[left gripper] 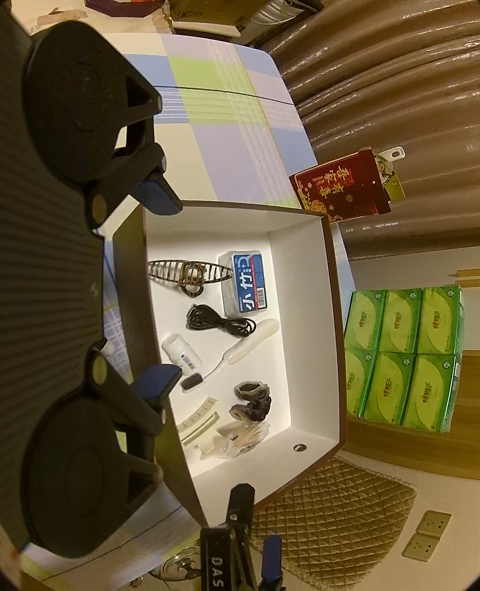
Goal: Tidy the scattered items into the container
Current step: 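Withdraw both grippers from the box toward the green tube and red packet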
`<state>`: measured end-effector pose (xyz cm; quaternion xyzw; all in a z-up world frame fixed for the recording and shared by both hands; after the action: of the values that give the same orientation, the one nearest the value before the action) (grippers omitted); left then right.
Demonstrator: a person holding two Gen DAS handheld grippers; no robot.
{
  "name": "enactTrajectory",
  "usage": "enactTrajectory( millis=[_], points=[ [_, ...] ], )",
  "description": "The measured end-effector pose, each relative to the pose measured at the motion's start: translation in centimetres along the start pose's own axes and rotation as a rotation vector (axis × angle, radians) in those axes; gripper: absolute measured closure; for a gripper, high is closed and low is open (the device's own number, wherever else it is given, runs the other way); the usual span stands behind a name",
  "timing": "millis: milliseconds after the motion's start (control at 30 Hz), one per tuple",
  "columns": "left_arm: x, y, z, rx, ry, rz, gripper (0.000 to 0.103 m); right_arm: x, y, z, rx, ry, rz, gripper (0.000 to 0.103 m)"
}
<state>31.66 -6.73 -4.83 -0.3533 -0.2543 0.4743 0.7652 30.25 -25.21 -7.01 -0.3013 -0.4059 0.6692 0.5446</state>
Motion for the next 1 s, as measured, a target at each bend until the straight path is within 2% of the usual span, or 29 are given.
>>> enactTrajectory(
  millis=[233, 1000],
  points=[
    [0.3, 1.0, 1.2, 0.001, -0.002, 0.026, 0.017, 0.4, 0.7, 0.9, 0.021, 0.012, 0.004, 0.003],
    [1.5, 4.6, 2.9, 0.036, -0.004, 0.081, 0.017, 1.2, 2.4, 3.0, 0.038, -0.034, -0.02, 0.003]
  ],
)
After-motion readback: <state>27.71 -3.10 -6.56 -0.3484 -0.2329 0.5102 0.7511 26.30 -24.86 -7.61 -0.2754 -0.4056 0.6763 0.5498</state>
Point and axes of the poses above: each gripper's, at about its wrist camera, not at the fingertips, and z roughly against the way its jaws point, x to its left, y to its underside, the point moved 6 cm from there along -z, roughly the way its jaws point, and after that the axes turned 14 degrees about -x, right-handed, at the moved point
